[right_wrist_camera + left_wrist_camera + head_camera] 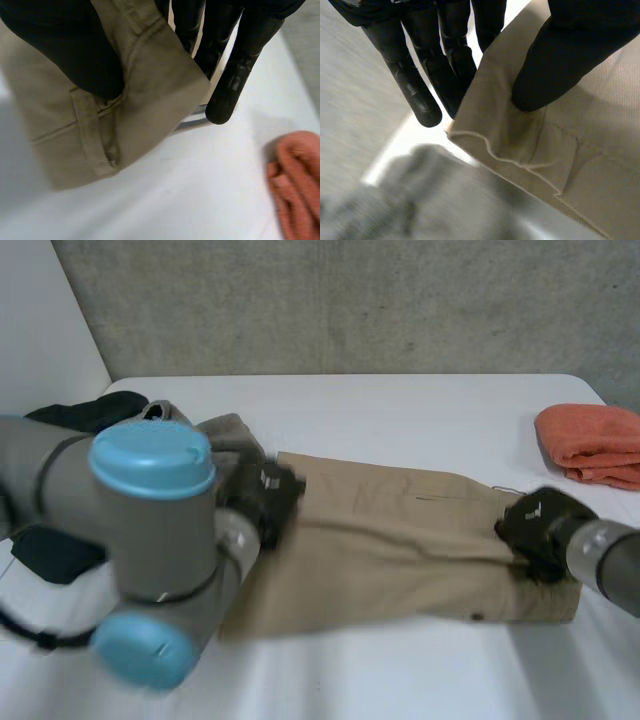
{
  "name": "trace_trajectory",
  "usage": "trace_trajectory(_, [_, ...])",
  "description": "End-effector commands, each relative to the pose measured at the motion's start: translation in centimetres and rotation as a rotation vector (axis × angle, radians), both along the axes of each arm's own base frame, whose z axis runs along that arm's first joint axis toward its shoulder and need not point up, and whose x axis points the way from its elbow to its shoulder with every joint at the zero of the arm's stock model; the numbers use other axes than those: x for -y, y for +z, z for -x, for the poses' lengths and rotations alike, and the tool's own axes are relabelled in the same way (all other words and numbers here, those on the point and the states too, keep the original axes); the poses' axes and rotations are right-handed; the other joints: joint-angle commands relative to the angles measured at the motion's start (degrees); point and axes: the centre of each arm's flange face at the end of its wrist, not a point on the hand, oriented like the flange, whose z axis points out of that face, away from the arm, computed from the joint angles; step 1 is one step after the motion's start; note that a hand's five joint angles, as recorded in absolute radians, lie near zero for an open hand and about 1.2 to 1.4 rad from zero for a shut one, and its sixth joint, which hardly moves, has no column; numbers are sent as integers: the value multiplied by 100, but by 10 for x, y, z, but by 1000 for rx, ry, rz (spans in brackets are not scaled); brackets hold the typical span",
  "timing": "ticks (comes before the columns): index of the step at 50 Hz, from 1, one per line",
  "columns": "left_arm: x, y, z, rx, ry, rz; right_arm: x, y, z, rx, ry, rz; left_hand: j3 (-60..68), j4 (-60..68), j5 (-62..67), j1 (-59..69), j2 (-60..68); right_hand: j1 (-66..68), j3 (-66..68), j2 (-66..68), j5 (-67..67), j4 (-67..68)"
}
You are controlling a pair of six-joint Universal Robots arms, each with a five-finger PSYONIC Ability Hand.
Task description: Fold the laundry.
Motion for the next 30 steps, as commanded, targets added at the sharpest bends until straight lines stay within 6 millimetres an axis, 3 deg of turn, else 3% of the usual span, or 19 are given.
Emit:
trace_trajectory(1, [83, -20, 32, -61, 36, 299, 62, -10, -9, 20, -72, 224, 1142, 1104, 1227, 1397, 1122, 2302, 1206, 1251, 1196, 1159])
trace_trajectory(7, [114, -44, 54, -79, 15, 376, 103, -27, -17, 39, -83, 339, 1142, 1104, 1227, 1397, 1122, 2302, 1206, 1251, 1196, 1159])
trace_trajectory(9, [121, -52, 60, -91, 1, 388, 117, -34, -20, 47, -80, 374, 1142, 1104, 1227, 1397, 1122, 1239, 143, 188, 133, 96])
trace_trajectory(10, [121, -55, 61, -92, -9, 386, 121, -35, -21, 50, -84, 384, 1142, 1104, 1227, 1397, 1122, -250, -1347, -1301, -1356, -1394])
trace_trajectory(11, [121, -56, 63, -98, -17, 385, 124, -37, -21, 53, -88, 392, -1203, -1242, -1119, -949, -1223, -2113, -3210, -3165, -3220, -3257])
trace_trajectory(12, [121, -55, 66, -114, -45, 401, 130, -37, -23, 61, -91, 411, -5856, -5895, -5772, -5602, -5876, -4698, -5794, -5749, -5804, -5841])
trace_trajectory(14, [122, -50, 70, -141, -71, 438, 135, -34, -23, 73, -98, 429, -5122, -5161, -5038, -4867, -5142, -4698, -5794, -5749, -5804, -5841])
trace_trajectory(15, [123, -42, 73, -173, -84, 488, 138, -28, -23, 87, -109, 457, -5858, -5896, -5773, -5603, -5878, -4698, -5794, -5749, -5804, -5841])
trace_trajectory(18, [122, -22, 76, -220, -81, 556, 141, -13, -23, 135, -128, 508, -5858, -5896, -5773, -5603, -5878, -4698, -5794, -5749, -5804, -5841])
trace_trajectory(19, [122, -5, 73, -246, -72, 595, 141, 1, -22, 182, -143, 536, -5858, -5896, -5773, -5603, -5878, -4698, -5794, -5749, -5804, -5841])
trace_trajectory(22, [116, 20, 67, -277, -60, 643, 137, 29, -18, 284, -169, 568, -5858, -5896, -5773, -5603, -5878, -4698, -5794, -5749, -5804, -5841])
trace_trajectory(25, [106, 32, 60, -279, -60, 645, 128, 53, -15, 393, -187, 570, -5858, -5896, -5773, -5603, -5878, -4698, -5794, -5749, -5804, -5841])
trace_trajectory(30, [87, 34, 46, -272, -50, 589, 109, 70, 2, 464, -195, 470, -5858, -5896, -5773, -5603, -5878, -4698, -5794, -5749, -5804, -5841])
